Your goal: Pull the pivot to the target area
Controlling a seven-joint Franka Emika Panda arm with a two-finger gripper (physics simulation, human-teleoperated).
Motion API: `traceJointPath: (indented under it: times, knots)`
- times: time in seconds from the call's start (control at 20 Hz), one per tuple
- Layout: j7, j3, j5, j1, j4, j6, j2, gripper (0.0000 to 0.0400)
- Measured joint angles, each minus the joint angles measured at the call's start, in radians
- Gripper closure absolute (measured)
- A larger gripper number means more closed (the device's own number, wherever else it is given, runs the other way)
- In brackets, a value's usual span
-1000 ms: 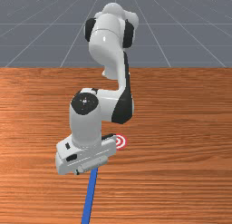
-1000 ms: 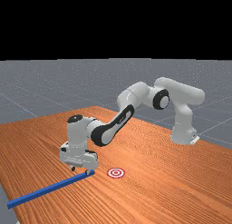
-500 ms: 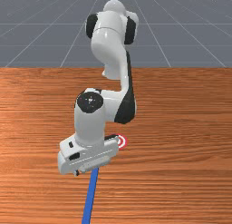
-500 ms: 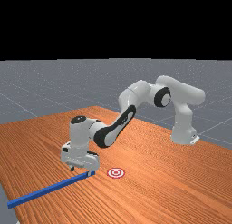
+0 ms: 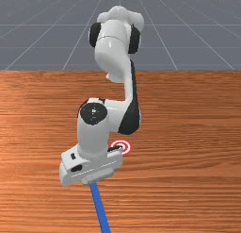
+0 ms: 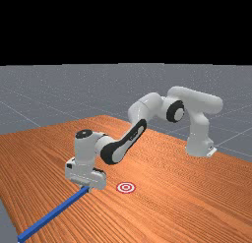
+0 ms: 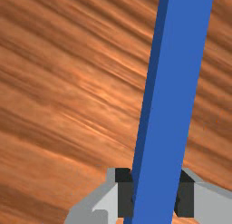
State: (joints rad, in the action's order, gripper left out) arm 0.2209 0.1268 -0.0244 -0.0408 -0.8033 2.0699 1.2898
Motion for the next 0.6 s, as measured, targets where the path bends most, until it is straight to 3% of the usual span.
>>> traceJointPath:
  times: [0.1, 0.15, 0.2, 0.35, 0.4, 0.6]
  knots:
    - [0.012, 0.01, 0.01, 0.009, 0.002, 0.003, 0.003, 0.0302]
    - [-0.019, -0.02, -0.019, -0.007, -0.057, 0.053, -0.029, 0.0305]
    - [-0.059, -0.026, -0.01, -0.011, -0.013, 0.006, -0.01, 0.0305]
    - [-0.096, -0.096, -0.087, -0.058, -0.004, -0.037, -0.015, 0.0305]
    - [-0.171, -0.051, -0.002, -0.024, -0.131, 0.054, -0.08, 0.0301]
    - [-0.111, -0.037, -0.014, -0.007, -0.49, 0.219, -0.265, 0.0305]
